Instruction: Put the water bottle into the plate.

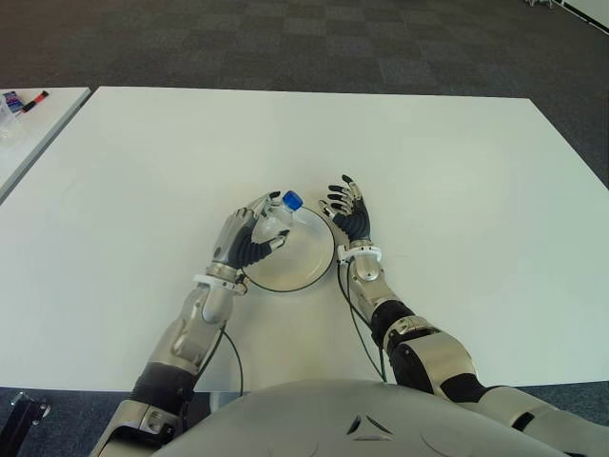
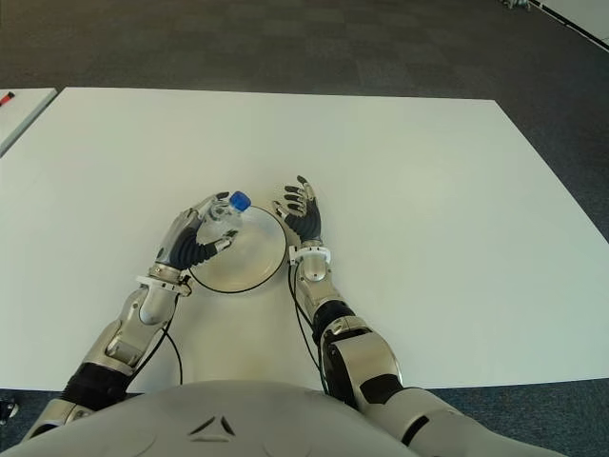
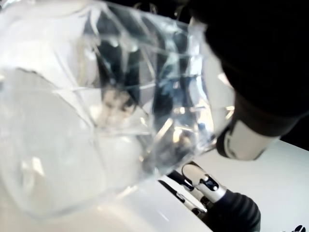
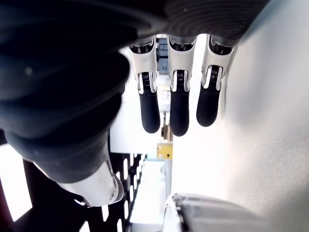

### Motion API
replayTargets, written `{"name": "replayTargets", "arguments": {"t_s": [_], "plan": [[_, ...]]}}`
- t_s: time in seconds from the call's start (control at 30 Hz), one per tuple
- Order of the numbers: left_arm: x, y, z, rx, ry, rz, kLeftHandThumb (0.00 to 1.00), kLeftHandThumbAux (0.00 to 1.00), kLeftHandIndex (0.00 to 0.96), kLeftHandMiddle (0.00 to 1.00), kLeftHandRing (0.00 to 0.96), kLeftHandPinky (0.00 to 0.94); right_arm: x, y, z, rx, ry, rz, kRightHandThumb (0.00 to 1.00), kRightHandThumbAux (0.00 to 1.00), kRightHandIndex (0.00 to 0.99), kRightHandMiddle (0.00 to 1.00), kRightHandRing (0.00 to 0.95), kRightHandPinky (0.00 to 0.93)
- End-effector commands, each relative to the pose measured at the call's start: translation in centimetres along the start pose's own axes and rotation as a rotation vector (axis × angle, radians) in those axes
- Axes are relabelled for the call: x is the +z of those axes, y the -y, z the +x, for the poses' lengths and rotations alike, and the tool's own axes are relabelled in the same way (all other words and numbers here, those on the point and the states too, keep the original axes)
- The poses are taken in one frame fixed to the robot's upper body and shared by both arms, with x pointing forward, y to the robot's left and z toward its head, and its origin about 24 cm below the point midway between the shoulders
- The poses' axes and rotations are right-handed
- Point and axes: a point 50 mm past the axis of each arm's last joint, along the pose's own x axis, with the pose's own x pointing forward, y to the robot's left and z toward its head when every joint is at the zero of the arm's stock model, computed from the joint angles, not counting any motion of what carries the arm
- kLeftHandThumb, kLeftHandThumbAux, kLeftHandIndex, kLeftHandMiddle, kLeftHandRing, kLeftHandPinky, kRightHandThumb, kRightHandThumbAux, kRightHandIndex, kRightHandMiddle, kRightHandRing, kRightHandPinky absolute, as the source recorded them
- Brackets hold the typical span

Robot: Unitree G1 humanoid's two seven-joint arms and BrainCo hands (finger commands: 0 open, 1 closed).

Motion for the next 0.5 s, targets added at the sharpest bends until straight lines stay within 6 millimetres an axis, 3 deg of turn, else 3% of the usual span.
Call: {"name": "replayTargets", "arguments": {"t_s": [0.03, 0.5], "plan": [[-0.2, 0.8, 0.0, -0.046, -0.006, -0.003, 0.951, 0.650, 0.388, 0.511, 0.525, 0.825, -1.0, -4.8, -1.6, 0.046, -0.130, 0.102, 0.351, 0.835, 0.092, 0.280, 0.283, 0.296], [-0.9, 2.0, -0.5, -0.092, -0.019, 0.025, 0.951, 0.649, 0.389, 0.513, 0.525, 0.824, -1.0, -4.8, -1.4, 0.061, -0.140, 0.100, 0.331, 0.834, 0.093, 0.287, 0.300, 0.318]]}}
